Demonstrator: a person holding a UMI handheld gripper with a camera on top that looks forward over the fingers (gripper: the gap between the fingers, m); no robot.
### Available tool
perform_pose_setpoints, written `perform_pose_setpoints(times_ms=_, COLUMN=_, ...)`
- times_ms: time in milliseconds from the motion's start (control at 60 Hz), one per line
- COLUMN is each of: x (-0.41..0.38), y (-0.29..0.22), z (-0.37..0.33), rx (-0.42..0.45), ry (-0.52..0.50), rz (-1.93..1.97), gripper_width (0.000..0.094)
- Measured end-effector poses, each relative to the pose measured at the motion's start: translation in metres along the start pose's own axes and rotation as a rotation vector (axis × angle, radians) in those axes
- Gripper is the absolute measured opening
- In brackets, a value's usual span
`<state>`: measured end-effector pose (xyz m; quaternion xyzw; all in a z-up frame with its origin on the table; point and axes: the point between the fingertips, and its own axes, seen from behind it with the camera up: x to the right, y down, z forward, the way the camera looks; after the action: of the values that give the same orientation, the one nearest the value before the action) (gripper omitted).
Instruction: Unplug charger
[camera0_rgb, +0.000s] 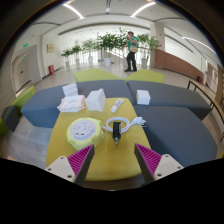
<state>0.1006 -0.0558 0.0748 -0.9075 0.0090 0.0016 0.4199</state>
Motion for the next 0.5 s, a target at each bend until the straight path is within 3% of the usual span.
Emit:
perform_pose_setpoints(times_ms=117, x=-0.018, y=0.012, z=-0.052, rx=0.032, ry=-0.02, rz=-0.021, gripper_width=0.0833)
perform_pose_setpoints(times_ms=300, x=-0.041, y=0.012, z=-0.104, rx=0.162, ry=-0.014, rz=-0.139, gripper_width=0.0848)
perform_pose_setpoints(times_ms=433, x=-0.055, y=0.007, z=-0.119, rx=0.205, ry=-0.042, rz=-0.155, gripper_width=0.0845)
perform_pose_setpoints(times_ms=500, x=-0.045, y=0.005, z=-0.119, rx=0.228, ry=-0.008, rz=-0.135, gripper_width=0.0847)
